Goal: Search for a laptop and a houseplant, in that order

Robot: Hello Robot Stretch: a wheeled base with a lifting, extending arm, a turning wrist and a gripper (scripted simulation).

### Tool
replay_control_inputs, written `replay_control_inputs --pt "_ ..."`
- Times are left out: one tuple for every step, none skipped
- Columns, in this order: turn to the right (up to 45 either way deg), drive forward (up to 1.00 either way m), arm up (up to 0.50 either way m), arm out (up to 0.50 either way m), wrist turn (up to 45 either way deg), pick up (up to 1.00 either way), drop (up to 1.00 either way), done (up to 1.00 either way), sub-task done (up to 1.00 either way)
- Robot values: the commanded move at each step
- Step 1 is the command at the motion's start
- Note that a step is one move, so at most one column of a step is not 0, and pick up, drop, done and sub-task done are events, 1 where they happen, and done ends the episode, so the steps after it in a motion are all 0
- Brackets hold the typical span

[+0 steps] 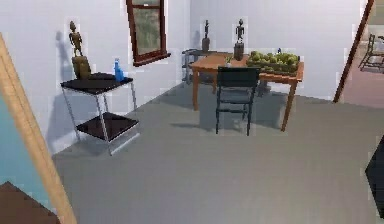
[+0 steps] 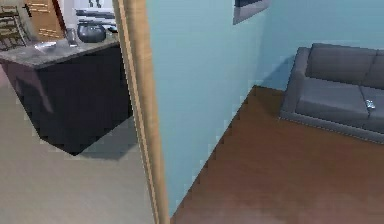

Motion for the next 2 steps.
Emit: replay_control_inputs --pt "0.0 0.15 0.00 0.00 0.0 0.00 0.00 0.00 0.00" --pt "15.0 0.00 0.00 0.00 0.0 0.00 0.00 0.00 0.00"
